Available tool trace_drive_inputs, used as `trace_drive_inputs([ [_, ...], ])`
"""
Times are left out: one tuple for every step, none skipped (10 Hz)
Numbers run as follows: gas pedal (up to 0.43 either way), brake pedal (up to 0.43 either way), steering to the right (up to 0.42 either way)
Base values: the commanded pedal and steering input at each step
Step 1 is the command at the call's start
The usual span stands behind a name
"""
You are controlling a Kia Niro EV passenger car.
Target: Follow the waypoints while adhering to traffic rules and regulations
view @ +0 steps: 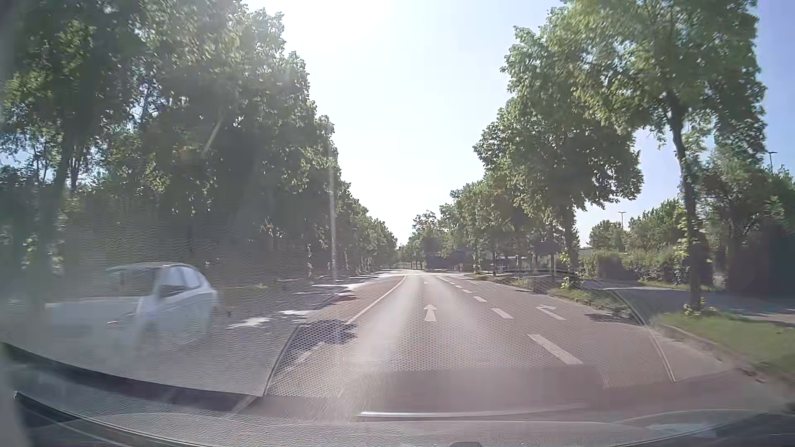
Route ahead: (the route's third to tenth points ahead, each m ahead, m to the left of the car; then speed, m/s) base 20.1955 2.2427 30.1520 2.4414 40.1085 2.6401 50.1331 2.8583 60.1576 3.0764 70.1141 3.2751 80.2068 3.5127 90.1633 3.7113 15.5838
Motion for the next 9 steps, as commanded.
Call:
trace_drive_inputs([
  [0.197, 0.012, 0.001],
  [0.197, 0.012, -0.002],
  [0.209, 0.006, -0.004],
  [0.209, 0.012, -0.006],
  [0.209, 0.012, -0.006],
  [0.209, 0.006, -0.006],
  [0.209, 0.012, -0.006],
  [0.209, 0.012, -0.006],
  [0.209, 0.012, -0.006],
])
